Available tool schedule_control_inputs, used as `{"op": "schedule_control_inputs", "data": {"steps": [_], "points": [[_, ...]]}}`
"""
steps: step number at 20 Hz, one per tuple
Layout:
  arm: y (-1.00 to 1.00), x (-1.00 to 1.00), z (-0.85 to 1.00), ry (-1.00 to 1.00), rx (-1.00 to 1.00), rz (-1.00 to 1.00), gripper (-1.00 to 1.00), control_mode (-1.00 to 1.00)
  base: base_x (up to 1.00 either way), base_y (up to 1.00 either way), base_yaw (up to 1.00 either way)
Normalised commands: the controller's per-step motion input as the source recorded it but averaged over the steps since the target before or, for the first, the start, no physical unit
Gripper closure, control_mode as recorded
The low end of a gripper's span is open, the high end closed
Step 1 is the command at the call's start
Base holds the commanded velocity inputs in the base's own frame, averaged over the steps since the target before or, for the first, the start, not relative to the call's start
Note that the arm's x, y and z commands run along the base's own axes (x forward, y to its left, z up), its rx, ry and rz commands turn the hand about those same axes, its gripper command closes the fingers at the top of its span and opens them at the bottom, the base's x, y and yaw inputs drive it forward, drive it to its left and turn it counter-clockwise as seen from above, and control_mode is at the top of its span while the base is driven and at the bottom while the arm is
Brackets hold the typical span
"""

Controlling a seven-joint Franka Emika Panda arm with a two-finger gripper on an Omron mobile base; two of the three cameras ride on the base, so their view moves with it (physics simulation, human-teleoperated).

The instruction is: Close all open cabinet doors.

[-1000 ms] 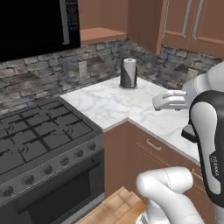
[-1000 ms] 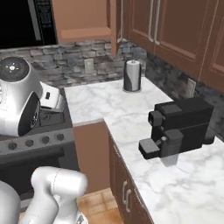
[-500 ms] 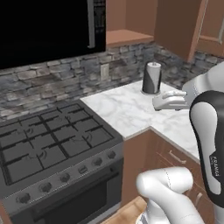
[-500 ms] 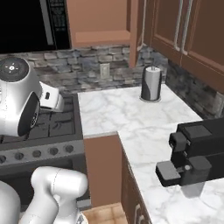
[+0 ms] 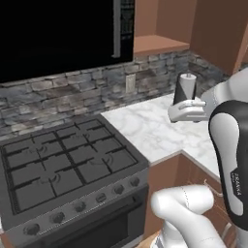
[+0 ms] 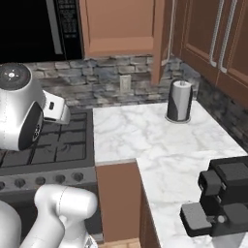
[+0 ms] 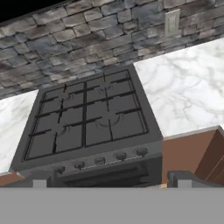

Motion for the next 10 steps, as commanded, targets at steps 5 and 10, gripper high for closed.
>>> {"op": "schedule_control_inputs", "data": {"steps": [5,10], "points": [[0.00,0.00,0.00,0.00,0.00,0.00,-1.00,1.00,0.53,-0.33,0.14],[0.00,0.00,0.00,0.00,0.00,0.00,-1.00,1.00,0.48,-0.19,0.14]]}}
